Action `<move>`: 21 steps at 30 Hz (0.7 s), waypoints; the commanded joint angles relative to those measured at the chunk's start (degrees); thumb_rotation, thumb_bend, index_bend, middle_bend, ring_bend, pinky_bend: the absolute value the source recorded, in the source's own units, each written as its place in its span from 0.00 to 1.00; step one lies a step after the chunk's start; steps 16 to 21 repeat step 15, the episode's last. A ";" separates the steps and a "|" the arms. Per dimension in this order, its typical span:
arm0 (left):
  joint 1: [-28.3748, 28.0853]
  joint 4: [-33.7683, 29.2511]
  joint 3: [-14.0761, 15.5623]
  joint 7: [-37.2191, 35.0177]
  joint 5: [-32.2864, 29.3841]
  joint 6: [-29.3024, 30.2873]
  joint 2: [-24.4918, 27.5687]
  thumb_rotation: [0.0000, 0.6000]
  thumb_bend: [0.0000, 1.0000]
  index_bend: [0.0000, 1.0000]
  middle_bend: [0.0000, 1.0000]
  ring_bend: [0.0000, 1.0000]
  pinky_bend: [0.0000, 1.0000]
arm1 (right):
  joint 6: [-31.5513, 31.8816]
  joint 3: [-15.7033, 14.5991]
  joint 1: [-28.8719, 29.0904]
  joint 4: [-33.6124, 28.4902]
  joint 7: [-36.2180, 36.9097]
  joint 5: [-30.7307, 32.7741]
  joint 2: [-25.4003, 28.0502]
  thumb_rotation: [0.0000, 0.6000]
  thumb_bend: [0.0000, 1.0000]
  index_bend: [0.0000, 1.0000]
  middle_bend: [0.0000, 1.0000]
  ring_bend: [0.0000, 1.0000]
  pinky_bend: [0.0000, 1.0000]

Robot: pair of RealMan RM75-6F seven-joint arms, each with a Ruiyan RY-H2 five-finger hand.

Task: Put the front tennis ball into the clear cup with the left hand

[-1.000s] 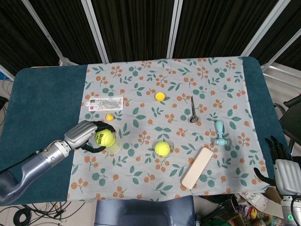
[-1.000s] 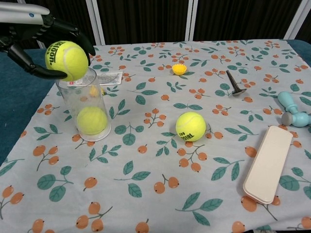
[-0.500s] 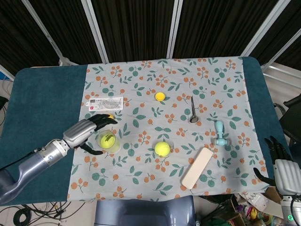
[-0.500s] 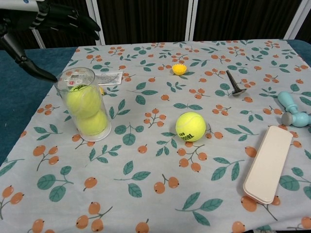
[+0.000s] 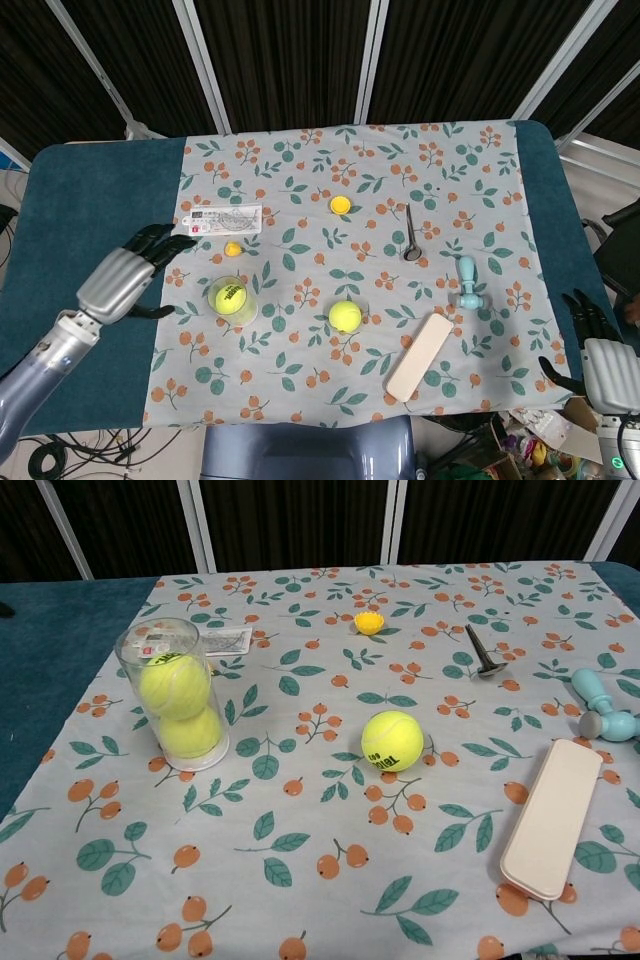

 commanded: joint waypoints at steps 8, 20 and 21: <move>20.32 3.93 5.97 0.80 -3.56 19.89 -4.47 1.00 0.04 0.10 0.10 0.02 0.07 | 0.37 -0.14 0.12 0.40 -0.56 -0.94 -0.14 1.00 0.17 0.00 0.00 0.07 0.24; 22.43 6.21 5.32 -4.47 -5.07 19.41 -3.71 1.00 0.04 0.07 0.10 0.00 0.05 | -0.08 -0.74 0.64 1.34 -0.57 -2.69 0.00 1.00 0.17 0.00 0.00 0.07 0.24; 22.43 6.21 5.32 -4.47 -5.07 19.41 -3.71 1.00 0.04 0.07 0.10 0.00 0.05 | -0.08 -0.74 0.64 1.34 -0.57 -2.69 0.00 1.00 0.17 0.00 0.00 0.07 0.24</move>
